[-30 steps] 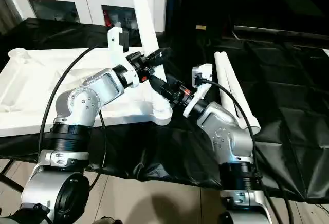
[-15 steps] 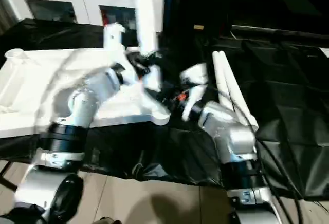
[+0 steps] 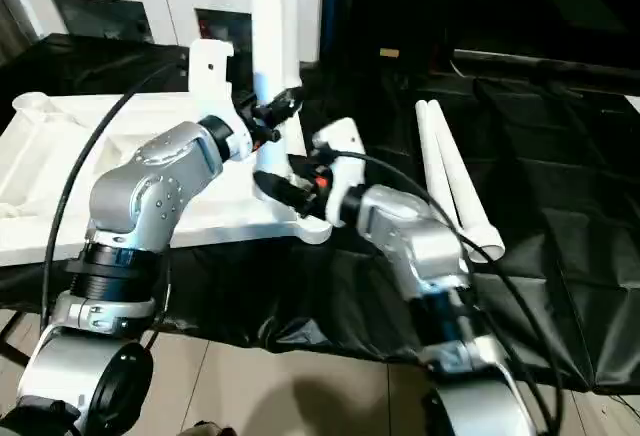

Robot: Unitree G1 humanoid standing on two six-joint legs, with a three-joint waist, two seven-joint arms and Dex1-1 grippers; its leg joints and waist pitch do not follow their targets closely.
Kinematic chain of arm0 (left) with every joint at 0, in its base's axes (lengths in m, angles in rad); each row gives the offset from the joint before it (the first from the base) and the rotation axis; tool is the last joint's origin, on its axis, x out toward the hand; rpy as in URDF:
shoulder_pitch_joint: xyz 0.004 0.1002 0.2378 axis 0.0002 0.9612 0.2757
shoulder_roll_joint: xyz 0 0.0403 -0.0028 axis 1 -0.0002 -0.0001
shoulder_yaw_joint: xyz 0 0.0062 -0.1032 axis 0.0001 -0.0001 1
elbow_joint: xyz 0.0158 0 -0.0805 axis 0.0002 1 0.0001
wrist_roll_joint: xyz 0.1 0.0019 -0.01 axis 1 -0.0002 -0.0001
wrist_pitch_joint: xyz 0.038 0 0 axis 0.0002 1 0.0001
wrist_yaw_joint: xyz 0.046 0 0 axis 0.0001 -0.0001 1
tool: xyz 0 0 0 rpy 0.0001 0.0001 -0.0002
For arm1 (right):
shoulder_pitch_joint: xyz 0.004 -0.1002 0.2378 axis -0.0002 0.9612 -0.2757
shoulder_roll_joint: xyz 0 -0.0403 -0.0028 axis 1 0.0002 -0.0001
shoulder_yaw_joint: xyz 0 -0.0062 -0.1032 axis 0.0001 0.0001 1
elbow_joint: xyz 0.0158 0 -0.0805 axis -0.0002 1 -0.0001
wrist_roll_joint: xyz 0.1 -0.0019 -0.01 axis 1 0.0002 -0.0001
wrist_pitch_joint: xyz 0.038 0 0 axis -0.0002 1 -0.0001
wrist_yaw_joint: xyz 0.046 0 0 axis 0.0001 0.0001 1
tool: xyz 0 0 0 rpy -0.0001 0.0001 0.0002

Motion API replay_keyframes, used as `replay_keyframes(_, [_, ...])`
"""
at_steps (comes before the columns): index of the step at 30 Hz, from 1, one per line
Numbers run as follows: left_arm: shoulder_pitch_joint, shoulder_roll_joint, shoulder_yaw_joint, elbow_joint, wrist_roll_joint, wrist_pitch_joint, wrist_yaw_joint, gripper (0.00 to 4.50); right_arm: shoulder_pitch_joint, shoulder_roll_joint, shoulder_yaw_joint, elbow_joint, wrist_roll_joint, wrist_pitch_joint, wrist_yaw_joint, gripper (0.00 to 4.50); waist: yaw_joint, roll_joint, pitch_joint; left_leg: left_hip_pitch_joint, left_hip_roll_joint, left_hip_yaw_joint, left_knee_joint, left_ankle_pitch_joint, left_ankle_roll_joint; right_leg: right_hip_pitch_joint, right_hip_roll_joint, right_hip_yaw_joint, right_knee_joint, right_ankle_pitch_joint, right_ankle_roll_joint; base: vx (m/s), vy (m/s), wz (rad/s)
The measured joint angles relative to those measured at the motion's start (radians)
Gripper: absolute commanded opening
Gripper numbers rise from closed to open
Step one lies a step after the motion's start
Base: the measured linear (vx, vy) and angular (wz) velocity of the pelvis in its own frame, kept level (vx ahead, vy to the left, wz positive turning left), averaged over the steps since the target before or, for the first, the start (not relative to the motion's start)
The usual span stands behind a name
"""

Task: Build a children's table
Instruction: Pick table leg

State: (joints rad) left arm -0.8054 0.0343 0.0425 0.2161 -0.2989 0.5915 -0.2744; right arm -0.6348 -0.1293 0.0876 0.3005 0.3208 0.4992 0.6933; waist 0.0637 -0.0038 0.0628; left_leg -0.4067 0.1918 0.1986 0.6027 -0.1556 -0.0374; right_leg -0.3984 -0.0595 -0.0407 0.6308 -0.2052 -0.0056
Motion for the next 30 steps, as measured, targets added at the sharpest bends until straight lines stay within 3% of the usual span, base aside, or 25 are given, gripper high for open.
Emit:
replay_keyframes(14, [0.022,-0.006,0.000,-0.026,0.014,0.011,0.007,1.98,-0.002,0.005,0.004,0.018,0.000,0.003,0.005,2.58,0.001,-0.002,0.000,0.000,0.000,0.000,0.000,0.000,0.000,0.000,0.000,0.000,0.000,0.000,0.000,0.000,0.000,0.00])
replay_keyframes(17, [0.028,-0.005,0.000,-0.026,0.015,0.017,0.007,1.98,-0.002,0.010,0.000,0.017,0.009,0.026,0.007,3.27,0.000,-0.002,0.000,0.000,0.000,0.000,0.000,0.000,0.000,0.000,0.000,0.000,0.000,0.000,0.000,0.000,0.000,0.00])
replay_keyframes(22, [0.028,-0.042,-0.031,-0.054,0.007,0.017,-0.008,1.98,-0.003,0.007,0.023,0.045,-0.023,0.036,-0.020,3.39,0.008,-0.002,0.000,0.000,0.000,0.000,0.000,0.000,0.000,0.000,0.000,0.000,0.000,0.000,0.000,0.000,0.000,0.00])
replay_keyframes(26, [0.028,-0.043,-0.046,-0.058,-0.001,0.020,-0.018,1.98,-0.003,0.007,0.024,0.064,-0.033,0.039,-0.035,3.39,0.004,-0.002,0.000,0.001,0.000,0.000,0.000,0.000,0.000,0.000,0.000,0.000,0.001,0.000,0.000,0.000,0.000,0.00])
replay_keyframes(30, [0.028,-0.039,-0.046,-0.059,-0.001,0.021,-0.024,1.98,-0.003,0.012,0.024,0.067,-0.035,0.040,-0.039,3.02,0.000,-0.002,0.000,0.000,0.000,0.000,0.000,0.000,0.000,0.000,0.000,0.000,0.001,0.000,0.000,0.000,0.000,0.00])
